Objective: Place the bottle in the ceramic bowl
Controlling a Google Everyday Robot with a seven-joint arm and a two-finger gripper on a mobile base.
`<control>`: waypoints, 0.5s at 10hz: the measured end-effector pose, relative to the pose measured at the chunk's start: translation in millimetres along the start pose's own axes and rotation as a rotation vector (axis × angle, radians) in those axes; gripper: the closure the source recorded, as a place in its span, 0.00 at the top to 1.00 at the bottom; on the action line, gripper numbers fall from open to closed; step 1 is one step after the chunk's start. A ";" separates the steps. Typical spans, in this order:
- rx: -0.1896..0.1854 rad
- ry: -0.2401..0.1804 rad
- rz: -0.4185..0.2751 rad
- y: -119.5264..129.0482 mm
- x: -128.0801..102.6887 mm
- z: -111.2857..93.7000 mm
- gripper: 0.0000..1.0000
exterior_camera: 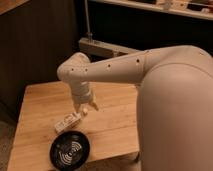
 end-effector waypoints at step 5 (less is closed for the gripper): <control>-0.083 -0.080 0.078 -6.1 2.0 -8.8 0.65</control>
